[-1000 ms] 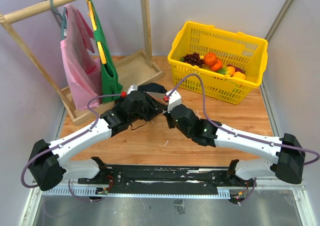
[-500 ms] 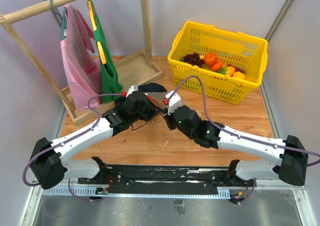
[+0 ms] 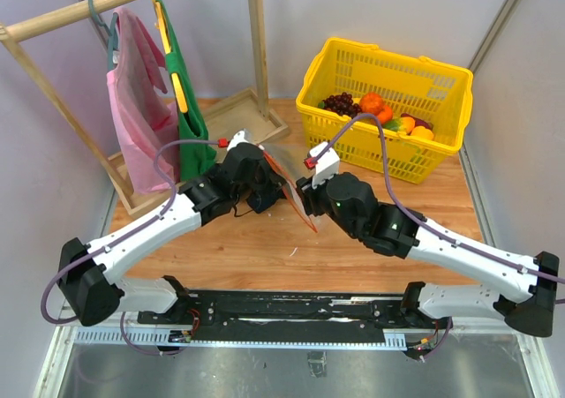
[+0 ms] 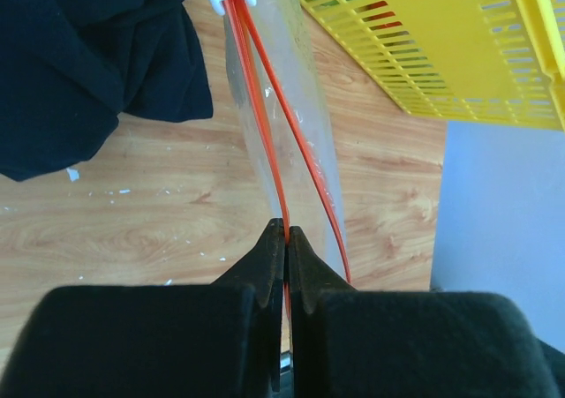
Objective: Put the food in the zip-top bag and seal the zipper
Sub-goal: Open the zipper of the food storage bag at the center of the board.
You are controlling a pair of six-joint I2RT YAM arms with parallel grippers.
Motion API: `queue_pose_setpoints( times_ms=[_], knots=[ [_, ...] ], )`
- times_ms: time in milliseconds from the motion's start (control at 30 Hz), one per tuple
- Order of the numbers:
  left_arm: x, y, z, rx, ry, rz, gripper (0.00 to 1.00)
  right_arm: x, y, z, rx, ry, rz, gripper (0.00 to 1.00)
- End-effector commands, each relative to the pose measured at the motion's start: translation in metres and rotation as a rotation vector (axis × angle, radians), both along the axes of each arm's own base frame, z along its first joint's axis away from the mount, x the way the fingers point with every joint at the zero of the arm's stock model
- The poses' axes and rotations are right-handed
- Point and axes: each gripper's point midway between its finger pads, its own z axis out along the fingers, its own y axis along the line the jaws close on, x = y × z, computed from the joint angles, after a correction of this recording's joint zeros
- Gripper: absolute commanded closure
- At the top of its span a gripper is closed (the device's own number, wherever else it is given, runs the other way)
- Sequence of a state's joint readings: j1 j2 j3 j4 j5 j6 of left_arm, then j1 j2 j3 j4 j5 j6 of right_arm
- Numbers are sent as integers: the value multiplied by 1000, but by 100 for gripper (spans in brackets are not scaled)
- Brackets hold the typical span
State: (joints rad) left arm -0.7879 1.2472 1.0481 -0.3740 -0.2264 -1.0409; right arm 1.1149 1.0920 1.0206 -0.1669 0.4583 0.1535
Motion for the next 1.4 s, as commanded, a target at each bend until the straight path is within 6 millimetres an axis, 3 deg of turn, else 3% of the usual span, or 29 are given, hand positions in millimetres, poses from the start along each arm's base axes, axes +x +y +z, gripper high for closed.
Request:
queue_pose_setpoints(
  times_ms=[0, 167, 333, 500, 733, 967, 1133, 1267, 1367],
  knots=[
    [-1, 0, 8, 92, -28, -63, 100, 9, -14, -9, -106, 36, -69, 53],
    [-1, -2, 14, 111, -30, -89, 99, 3, 5, -14, -82, 61, 17, 45],
    [-3, -8, 21, 96, -37, -112, 100, 10, 5, -34, -120, 100, -11, 44],
    [-4, -8, 23, 106, -40, -122, 100, 24, -16, -50, -191, 117, -139, 46],
    [-7, -8, 16, 135, -18, -148, 99, 36, -43, -48, -282, 79, -256, 51],
    [-11, -13, 11, 154, 0, -190, 100, 43, -42, -58, -315, 98, -246, 52],
    [-12, -10, 12, 139, 7, -163, 98, 46, -39, -55, -302, 95, -247, 74],
    [-12, -11, 16, 91, 3, -138, 84, 46, -34, -48, -240, 98, -260, 98],
    [-13, -14, 14, 56, 13, -130, 73, 45, -28, -46, -180, 120, -262, 99]
  ],
)
